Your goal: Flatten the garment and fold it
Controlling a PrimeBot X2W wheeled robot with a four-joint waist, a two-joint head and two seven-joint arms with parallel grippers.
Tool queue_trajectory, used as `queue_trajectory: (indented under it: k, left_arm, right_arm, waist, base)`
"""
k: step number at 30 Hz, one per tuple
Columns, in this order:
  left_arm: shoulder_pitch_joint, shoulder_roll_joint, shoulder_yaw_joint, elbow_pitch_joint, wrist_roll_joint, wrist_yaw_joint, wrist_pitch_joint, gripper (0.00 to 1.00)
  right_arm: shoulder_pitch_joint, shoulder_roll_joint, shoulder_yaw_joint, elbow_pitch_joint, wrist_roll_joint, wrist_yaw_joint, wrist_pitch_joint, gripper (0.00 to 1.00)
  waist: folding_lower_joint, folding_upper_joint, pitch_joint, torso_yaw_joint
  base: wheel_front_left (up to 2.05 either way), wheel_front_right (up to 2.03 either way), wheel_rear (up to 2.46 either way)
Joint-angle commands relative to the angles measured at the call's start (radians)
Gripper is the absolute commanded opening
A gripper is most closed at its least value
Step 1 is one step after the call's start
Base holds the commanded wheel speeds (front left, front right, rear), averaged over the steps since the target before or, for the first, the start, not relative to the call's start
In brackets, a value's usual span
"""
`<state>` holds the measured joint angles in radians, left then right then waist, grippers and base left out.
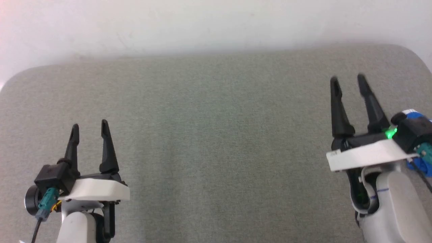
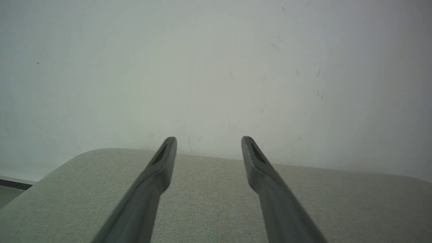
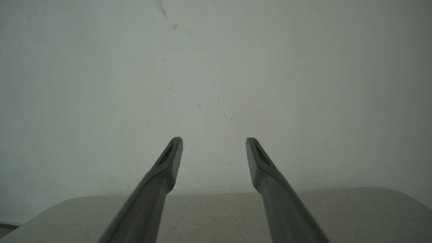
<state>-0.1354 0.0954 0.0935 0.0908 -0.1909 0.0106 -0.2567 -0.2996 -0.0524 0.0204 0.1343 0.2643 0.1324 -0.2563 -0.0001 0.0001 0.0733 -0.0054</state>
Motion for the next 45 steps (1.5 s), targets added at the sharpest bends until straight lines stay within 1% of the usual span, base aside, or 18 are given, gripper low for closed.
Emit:
queue_trajectory:
  k: [1,6,13,20,33,34,35,45]
  left_arm:
    - [-0.018,-0.004,-0.003,0.01,-0.003,0.006,-0.002,1.0]
    - [-0.013,-0.016,-0.022,0.053,-0.006,0.011,-0.003,1.0]
    - [0.008,-0.025,-0.058,0.105,0.002,-0.01,-0.005,1.0]
    - [0.04,-0.035,-0.091,0.148,0.01,-0.023,-0.005,1.0]
    - [0.067,-0.043,-0.117,0.142,0.028,-0.006,-0.005,1.0]
    - [0.069,-0.043,-0.117,0.14,0.03,-0.004,-0.005,0.0]
    - [0.054,-0.039,-0.116,0.144,0.025,-0.01,0.0,0.0]
    - [0.057,-0.039,-0.115,0.136,0.031,-0.01,0.012,0.0]
  right_arm:
    - [0.02,0.002,-0.002,0.007,0.017,-0.002,-0.004,1.0]
    - [0.094,0.002,-0.022,0.006,0.019,-0.002,-0.005,1.0]
    - [0.179,0.002,-0.043,0.004,0.005,-0.002,-0.005,1.0]
    - [0.238,0.002,-0.038,0.011,0.01,-0.002,-0.005,1.0]
    - [0.275,0.002,-0.014,0.028,0.013,-0.002,-0.005,1.0]
    - [0.277,0.002,-0.013,0.028,0.014,-0.002,-0.005,0.0]
    - [0.267,0.0,-0.015,0.028,0.009,0.0,0.0,0.0]
    - [0.268,0.0,-0.016,0.021,-0.002,0.0,0.011,0.0]
  waist:
    - [0.0001,-0.0001,-0.026,0.026]
    - [0.0001,-0.0001,-0.038,0.039]
    - [0.0001,-0.0001,-0.053,0.039]
    - [0.0001,-0.0001,-0.062,0.025]
    - [0.0001,-0.0001,-0.071,0.026]
    - [0.0001,-0.0001,-0.073,0.026]
    - [0.0001,-0.0001,-0.072,0.026]
    - [0.0001,-0.0001,-0.072,0.025]
  base:
    - [0.0,0.0,0.0]
    - [0.0,0.0,0.0]
    - [0.0,0.0,0.0]
    - [0.0,0.0,0.0]
    - [0.0,0.0,0.0]
    - [0.0,0.0,0.0]
    - [0.0,0.0,0.0]
    - [0.0,0.0,0.0]
